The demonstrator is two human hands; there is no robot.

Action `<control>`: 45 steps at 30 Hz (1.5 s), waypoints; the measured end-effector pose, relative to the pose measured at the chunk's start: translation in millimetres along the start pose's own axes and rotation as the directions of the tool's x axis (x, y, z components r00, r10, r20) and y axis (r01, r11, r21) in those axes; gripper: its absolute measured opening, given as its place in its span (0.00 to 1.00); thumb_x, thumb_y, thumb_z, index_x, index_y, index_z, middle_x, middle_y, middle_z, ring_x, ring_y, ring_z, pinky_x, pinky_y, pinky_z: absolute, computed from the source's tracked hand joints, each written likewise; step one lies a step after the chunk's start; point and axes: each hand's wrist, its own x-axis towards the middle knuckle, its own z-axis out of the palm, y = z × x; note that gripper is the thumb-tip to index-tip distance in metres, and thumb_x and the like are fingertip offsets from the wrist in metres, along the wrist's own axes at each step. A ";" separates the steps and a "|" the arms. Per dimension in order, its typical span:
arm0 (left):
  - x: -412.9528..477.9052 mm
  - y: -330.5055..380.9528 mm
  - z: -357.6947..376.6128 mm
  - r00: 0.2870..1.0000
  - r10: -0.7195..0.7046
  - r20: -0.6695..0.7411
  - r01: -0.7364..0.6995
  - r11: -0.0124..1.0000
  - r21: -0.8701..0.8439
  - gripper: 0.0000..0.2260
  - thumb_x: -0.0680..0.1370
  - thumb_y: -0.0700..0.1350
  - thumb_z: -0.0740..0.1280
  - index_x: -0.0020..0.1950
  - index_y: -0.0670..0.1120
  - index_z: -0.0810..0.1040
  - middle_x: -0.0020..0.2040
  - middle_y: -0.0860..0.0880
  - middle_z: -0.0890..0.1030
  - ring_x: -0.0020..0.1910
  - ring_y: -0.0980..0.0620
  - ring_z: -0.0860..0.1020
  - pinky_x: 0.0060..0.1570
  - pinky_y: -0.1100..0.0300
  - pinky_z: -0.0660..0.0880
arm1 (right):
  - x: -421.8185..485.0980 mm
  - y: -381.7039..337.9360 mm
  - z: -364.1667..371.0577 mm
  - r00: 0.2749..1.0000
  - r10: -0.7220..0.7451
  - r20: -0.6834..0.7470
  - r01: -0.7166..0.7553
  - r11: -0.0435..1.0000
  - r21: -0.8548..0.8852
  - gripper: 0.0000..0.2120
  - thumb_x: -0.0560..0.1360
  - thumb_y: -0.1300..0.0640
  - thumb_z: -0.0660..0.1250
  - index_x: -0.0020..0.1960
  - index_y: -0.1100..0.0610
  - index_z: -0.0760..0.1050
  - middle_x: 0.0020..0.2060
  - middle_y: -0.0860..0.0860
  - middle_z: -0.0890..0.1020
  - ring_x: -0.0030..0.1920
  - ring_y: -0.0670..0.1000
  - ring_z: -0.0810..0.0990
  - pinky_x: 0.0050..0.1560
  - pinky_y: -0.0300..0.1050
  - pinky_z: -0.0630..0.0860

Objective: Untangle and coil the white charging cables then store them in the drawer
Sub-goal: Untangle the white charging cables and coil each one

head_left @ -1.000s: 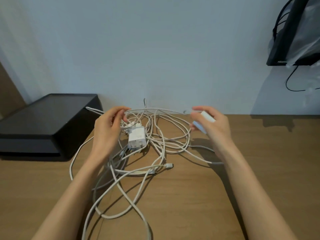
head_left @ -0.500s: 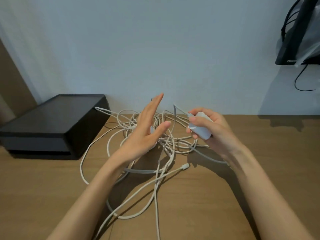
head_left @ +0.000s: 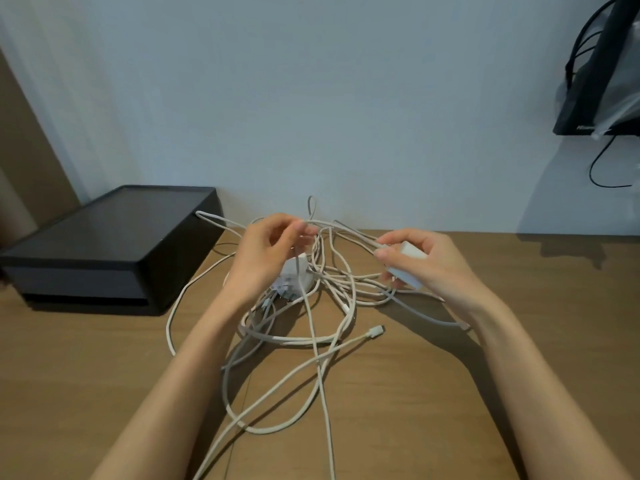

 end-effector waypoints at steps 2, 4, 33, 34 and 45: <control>0.6 2.8 6.1 0.995 -0.098 -0.004 0.093 0.956 -0.277 0.09 0.81 0.41 0.60 0.53 0.38 0.77 0.51 0.46 0.83 0.49 0.53 0.83 0.49 0.63 0.79 | -1.0 0.3 7.8 0.998 0.024 0.057 -0.021 0.999 -0.047 0.09 0.71 0.55 0.73 0.50 0.56 0.81 0.36 0.49 0.83 0.32 0.52 0.82 0.32 0.42 0.80; 1.2 6.4 10.0 0.986 -0.167 0.023 0.154 0.843 -0.515 0.08 0.81 0.39 0.58 0.52 0.36 0.74 0.55 0.43 0.82 0.51 0.50 0.82 0.51 0.60 0.79 | -1.1 1.7 15.5 0.988 0.067 0.140 -0.061 0.997 -0.049 0.13 0.72 0.52 0.71 0.54 0.56 0.80 0.38 0.51 0.83 0.30 0.52 0.80 0.30 0.42 0.79; -15.3 4.3 41.0 0.832 -0.291 0.472 0.409 0.897 -0.168 0.18 0.76 0.54 0.64 0.63 0.49 0.71 0.61 0.51 0.79 0.60 0.55 0.77 0.56 0.61 0.76 | 9.9 2.4 3.8 0.988 0.052 -0.145 -0.032 0.990 0.139 0.07 0.78 0.58 0.65 0.45 0.61 0.77 0.35 0.51 0.79 0.29 0.51 0.74 0.29 0.41 0.75; -18.4 2.8 47.3 0.792 -0.278 0.544 0.378 0.922 -0.080 0.20 0.75 0.57 0.64 0.63 0.50 0.72 0.60 0.53 0.79 0.60 0.56 0.76 0.56 0.61 0.74 | 10.7 2.5 5.3 0.988 0.046 -0.148 -0.022 0.987 0.156 0.07 0.78 0.58 0.65 0.46 0.61 0.77 0.35 0.52 0.79 0.29 0.50 0.74 0.30 0.41 0.75; -21.3 2.0 39.6 0.758 -0.194 0.623 0.214 0.976 0.044 0.13 0.82 0.48 0.56 0.56 0.46 0.79 0.32 0.45 0.67 0.29 0.54 0.74 0.44 0.56 0.79 | 12.1 8.9 -12.2 0.963 0.050 -0.265 -0.017 0.992 0.124 0.16 0.80 0.48 0.59 0.42 0.57 0.77 0.31 0.51 0.79 0.23 0.47 0.73 0.27 0.40 0.72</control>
